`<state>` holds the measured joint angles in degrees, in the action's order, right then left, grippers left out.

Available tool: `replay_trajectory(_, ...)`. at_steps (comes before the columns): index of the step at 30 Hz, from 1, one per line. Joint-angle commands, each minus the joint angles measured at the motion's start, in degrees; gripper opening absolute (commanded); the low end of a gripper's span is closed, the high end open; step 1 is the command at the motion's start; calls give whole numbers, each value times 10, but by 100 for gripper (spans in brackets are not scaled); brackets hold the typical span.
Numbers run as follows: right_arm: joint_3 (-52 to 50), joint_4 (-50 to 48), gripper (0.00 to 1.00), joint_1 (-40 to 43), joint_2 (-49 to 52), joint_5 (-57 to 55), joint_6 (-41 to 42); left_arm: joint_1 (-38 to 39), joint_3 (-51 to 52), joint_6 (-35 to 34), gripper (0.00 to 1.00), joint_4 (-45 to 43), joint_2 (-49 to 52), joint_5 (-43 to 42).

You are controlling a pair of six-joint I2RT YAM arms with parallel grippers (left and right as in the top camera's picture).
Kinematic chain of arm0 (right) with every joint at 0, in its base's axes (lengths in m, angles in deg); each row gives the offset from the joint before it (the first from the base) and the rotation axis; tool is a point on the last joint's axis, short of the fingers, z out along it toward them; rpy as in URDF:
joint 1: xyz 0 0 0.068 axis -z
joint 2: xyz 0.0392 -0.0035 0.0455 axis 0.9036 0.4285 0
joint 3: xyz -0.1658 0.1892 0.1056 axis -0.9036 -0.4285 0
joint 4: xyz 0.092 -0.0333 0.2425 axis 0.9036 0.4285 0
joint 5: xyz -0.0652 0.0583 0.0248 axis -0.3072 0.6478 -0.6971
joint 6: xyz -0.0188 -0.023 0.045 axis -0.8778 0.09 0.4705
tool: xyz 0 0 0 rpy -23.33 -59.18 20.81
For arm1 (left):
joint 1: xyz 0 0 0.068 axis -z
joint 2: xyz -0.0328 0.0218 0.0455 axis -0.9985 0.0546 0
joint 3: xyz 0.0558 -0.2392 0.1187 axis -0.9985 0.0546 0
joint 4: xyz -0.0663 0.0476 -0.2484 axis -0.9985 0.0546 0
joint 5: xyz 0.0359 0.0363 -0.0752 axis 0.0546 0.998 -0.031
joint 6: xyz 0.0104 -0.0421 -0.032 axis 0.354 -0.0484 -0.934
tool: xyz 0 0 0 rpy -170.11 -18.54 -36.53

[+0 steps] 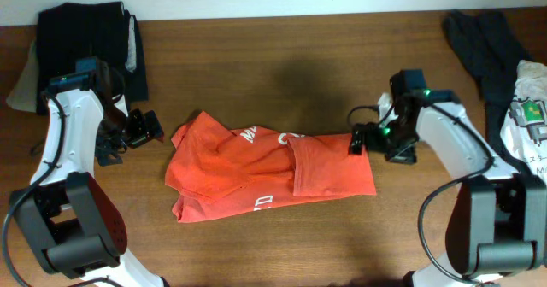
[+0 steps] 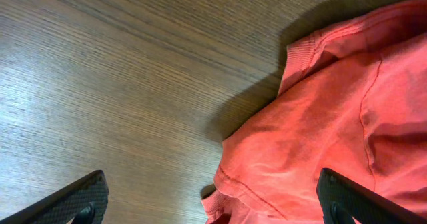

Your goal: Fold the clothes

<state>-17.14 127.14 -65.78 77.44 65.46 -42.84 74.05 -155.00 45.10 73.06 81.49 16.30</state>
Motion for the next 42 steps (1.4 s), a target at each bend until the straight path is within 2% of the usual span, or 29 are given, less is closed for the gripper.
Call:
replay_trajectory(1, -68, -55, 98, 0, 7, 78, -25, 1, -9, 11, 100, 1, -13, -17)
replay_trajectory(4, -97, -84, 95, 0, 7, 114, -25, 1, -9, 12, 100, 0, -13, -21)
replay_trajectory(6, -109, -96, 83, 0, 7, 121, -22, 1, -9, 12, 99, 0, -13, -21)
replay_trajectory(9, -117, -109, 20, 0, 7, 115, -1, 1, -9, 12, 99, 1, -13, -21)
replay_trajectory(10, -117, -109, 4, 0, 6, 110, 12, 1, -9, 12, 100, 1, -13, -21)
replay_trajectory(12, -117, -110, 4, 4, 6, 88, 59, 1, -9, 12, 100, 1, -13, -21)
replay_trajectory(15, -110, -104, 4, 16, -2, 49, 86, 1, -9, 12, 99, 1, -13, -21)
replay_trajectory(18, -75, -50, 4, 43, -41, -18, 92, 1, -9, 12, 100, 1, -13, -21)
replay_trajectory(23, -25, 5, 4, 54, -115, -37, 85, 1, -9, 11, 99, 0, -13, -21)
replay_trajectory(26, -21, 6, 4, 30, -150, -37, 85, 4, -9, 11, 100, -2, -13, -21)
replay_trajectory(30, -22, 0, 4, -18, -149, -37, 88, 18, -9, 12, 99, -3, -13, -21)
replay_trajectory(42, -22, -86, 4, -170, -46, -34, 151, 53, -9, 12, 100, -6, -13, -15)
